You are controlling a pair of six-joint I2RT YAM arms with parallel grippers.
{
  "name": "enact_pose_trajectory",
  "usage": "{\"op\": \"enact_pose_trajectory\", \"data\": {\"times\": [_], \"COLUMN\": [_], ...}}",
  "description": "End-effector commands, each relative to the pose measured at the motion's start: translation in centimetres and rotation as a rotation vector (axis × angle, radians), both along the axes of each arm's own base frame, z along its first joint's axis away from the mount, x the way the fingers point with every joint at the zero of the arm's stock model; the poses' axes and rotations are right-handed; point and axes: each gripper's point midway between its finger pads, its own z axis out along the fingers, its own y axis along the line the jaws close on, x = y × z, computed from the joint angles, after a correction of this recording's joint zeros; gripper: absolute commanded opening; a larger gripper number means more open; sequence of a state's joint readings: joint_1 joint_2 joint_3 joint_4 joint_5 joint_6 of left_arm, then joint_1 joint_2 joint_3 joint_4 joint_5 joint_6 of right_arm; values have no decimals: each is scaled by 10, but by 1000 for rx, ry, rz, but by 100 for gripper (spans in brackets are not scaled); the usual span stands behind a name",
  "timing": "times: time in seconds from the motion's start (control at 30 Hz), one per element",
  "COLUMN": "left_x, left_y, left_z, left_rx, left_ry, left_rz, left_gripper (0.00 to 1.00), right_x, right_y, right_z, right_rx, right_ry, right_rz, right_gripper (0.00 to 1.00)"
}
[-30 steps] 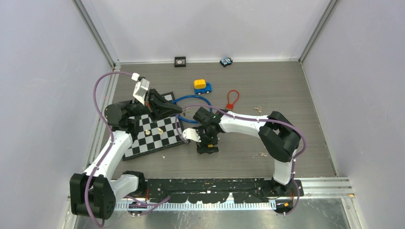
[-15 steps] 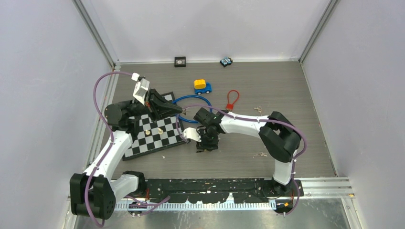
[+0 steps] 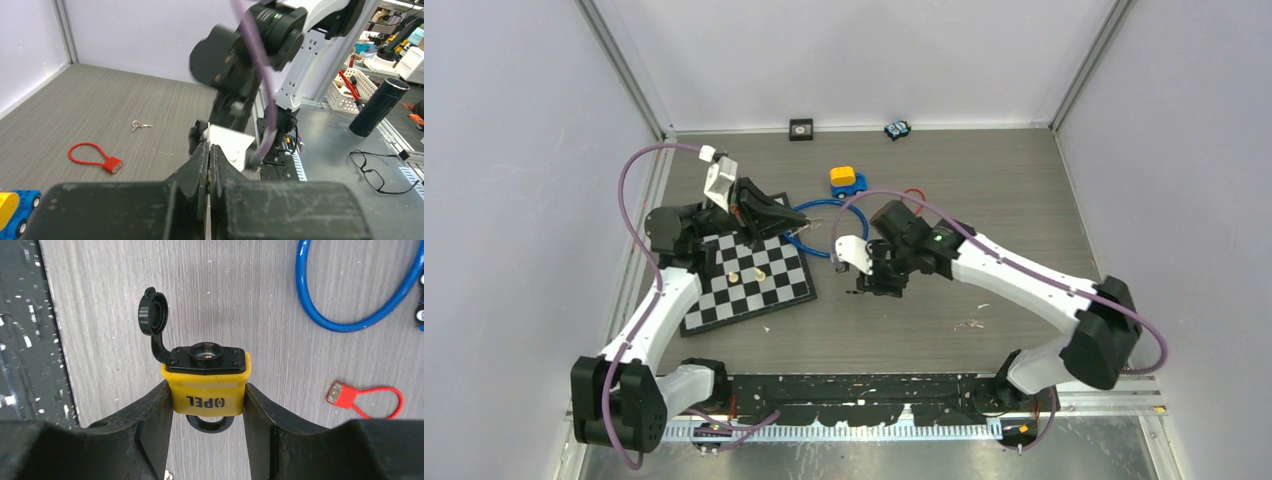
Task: Unlock with the key
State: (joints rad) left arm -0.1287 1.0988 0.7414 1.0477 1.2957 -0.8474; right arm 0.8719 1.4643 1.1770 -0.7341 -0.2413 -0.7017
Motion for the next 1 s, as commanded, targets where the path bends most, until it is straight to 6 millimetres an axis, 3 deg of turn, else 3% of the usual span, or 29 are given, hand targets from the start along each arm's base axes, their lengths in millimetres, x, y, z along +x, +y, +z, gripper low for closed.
{"op": "enact_pose_trajectory", "data": {"times": [0.0, 0.13, 0.33, 0.67, 0.8, 0.97], "left_x": [13, 20, 22, 2, -10, -12], "left_y": [0, 0, 0, -18, -28, -34], "left_z": [8, 6, -2, -30, -38, -47], "left_rx": [-5, -5, -9, -9, 12, 34], "left_ry": [-31, -11, 11, 244, 370, 377], "left_rz": [26, 30, 38, -50, -118, -146], "left_gripper": [0, 0, 0, 0, 0, 0], "right_x": [-15, -23, -26, -34, -15, -1], "right_y": [-2, -5, -3, 0, -6, -11], "right_z": [48, 73, 85, 111, 109, 109], "right_rx": [128, 234, 316, 375, 341, 305], "right_ry": [21, 44, 76, 117, 31, -30], "right_rz": [6, 6, -1, 64, 8, -34], "right_gripper": [1, 1, 1, 1, 1, 1]}}
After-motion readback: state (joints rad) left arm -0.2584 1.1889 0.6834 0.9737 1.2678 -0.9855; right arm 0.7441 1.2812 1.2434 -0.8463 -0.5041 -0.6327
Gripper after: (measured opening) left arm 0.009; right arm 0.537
